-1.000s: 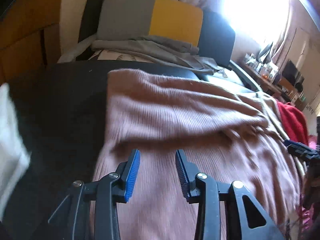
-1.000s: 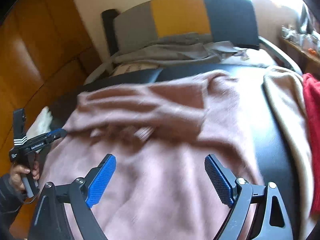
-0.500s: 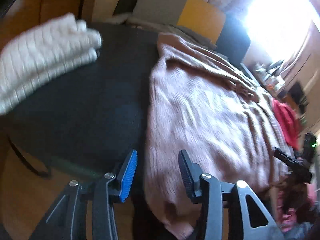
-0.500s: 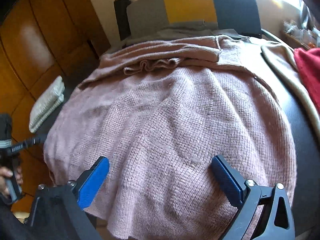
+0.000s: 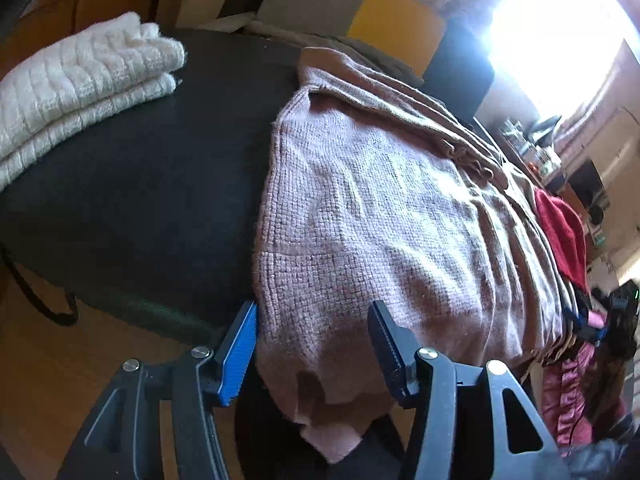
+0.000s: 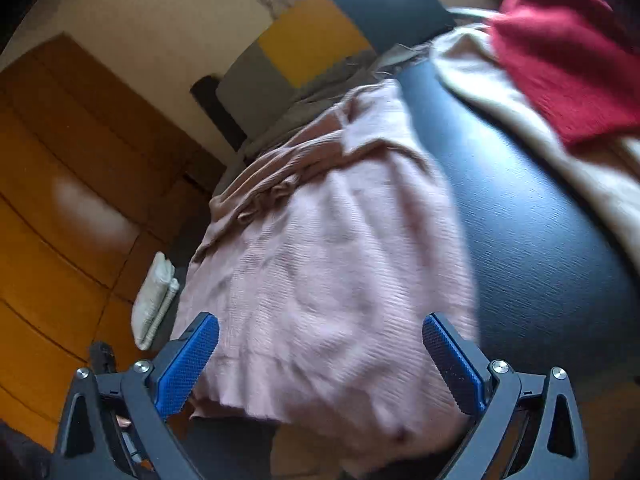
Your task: Fold clothes
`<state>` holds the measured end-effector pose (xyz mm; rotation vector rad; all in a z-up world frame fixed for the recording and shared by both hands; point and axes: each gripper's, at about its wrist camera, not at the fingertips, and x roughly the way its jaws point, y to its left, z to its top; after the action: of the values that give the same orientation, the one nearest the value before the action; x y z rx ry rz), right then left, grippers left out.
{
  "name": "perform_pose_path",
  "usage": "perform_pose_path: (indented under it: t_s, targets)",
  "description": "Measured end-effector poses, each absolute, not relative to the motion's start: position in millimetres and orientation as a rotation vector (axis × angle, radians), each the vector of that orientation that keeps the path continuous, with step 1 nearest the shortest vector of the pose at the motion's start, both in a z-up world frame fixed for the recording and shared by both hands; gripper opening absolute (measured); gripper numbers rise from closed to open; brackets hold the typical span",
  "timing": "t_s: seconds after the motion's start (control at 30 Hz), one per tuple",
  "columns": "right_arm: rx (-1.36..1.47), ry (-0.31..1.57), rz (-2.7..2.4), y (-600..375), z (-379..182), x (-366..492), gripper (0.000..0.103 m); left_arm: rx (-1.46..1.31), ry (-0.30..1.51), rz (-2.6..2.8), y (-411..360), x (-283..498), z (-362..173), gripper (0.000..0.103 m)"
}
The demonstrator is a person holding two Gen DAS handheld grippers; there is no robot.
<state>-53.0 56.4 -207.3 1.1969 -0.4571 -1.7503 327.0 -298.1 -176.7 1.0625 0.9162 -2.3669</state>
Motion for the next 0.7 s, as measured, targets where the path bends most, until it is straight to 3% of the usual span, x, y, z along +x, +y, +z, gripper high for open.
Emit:
perform_pose_path:
  t_s: [0.27,0.4,0.47,0.6,0.7]
  targets:
    - [1.21,-0.644,-1.549,99,-232,-61,0.103,1.054,1.076,-2.382,-303,319,-183,0.055]
    - [1.189,-0.648,-1.45,81,-240,-57,0.102,1.062,1.143,-2.357,-308,319,-180,0.053]
    - [1.189,-0.644,-1.486,84,-237,-60,0.097,1.066,1.123,-2.364,-308,314,-177,0.054]
    - [1.192,-0.638,-1.523,94,-235,-71,0.097,1.042,1.038,-2.377,-304,304,-174,0.056]
    - [1.212,-0.65,-1.464,93,-240,-70,0.097,1.049,0.884,-2.43,-290,296,-175,0.064]
